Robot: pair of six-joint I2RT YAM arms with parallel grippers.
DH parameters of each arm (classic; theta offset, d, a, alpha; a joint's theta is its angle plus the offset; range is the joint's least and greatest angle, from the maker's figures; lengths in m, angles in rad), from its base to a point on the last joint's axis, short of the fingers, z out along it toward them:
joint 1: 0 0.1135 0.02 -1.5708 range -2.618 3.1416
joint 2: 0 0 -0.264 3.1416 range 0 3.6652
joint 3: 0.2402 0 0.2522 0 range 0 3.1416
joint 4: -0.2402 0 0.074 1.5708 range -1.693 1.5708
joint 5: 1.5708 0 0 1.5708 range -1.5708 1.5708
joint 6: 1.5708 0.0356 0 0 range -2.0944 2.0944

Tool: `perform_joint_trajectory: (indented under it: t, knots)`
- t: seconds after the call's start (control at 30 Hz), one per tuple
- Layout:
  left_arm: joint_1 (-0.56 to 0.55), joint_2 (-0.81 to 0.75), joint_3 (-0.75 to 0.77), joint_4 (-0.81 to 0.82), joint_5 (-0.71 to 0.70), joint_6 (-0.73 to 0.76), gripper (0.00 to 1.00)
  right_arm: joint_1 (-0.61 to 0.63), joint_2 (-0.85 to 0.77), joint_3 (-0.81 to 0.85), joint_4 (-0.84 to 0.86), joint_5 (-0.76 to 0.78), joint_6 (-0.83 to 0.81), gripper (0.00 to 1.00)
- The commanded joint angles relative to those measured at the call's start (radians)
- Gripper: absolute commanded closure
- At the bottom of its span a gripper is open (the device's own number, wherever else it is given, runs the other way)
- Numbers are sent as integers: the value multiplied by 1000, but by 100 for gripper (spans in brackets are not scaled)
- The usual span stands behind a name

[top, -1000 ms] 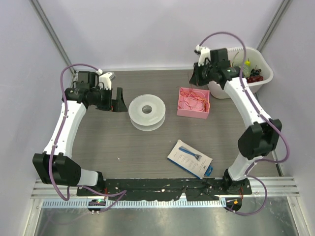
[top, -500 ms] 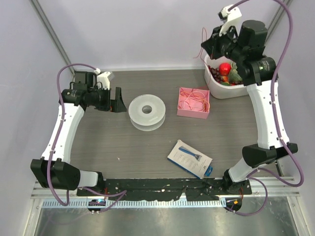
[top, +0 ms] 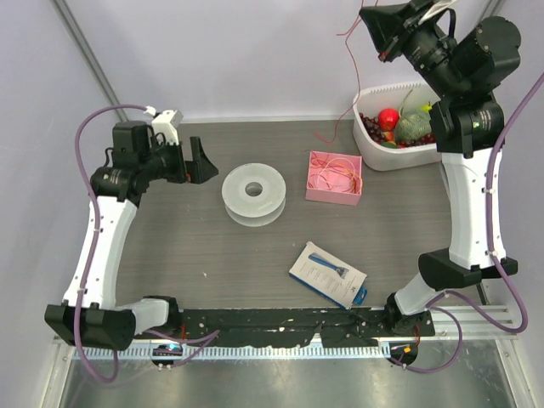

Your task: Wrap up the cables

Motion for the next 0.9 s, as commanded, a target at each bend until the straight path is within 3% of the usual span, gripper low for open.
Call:
perform_joint_trajectory:
  t: [0.0, 0.13, 0.27, 0.43, 0.53, 0.67, 0.77, 0.87]
  knots:
    - [-3, -107, -70, 197, -27, -75, 0, 4, -17, 52, 277, -88, 164, 99]
    - [-3, -109, -45, 191, -34, -74, 0, 8, -20, 80, 412, -151, 291, 99]
    - [-4, -87, 28, 129, 24, -51, 0, 14, -38, 72, 419, -223, 373, 99]
    - [-3, -118, 56, 164, 102, -43, 0, 15, -155, -176, 395, -364, 385, 99]
    - [-3, -148, 48, 232, 168, -73, 0, 32, -203, -316, 359, -453, 386, 99]
    - [-3, -204, -14, 397, 364, -92, 0, 78, -235, -484, 383, -599, 386, 99]
    - [-3, -227, -67, 543, 374, -210, 0, 133, -261, -554, 383, -625, 338, 99]
    - [-6, -205, -68, 592, 380, -317, 0, 223, -267, -566, 249, -599, 174, 99]
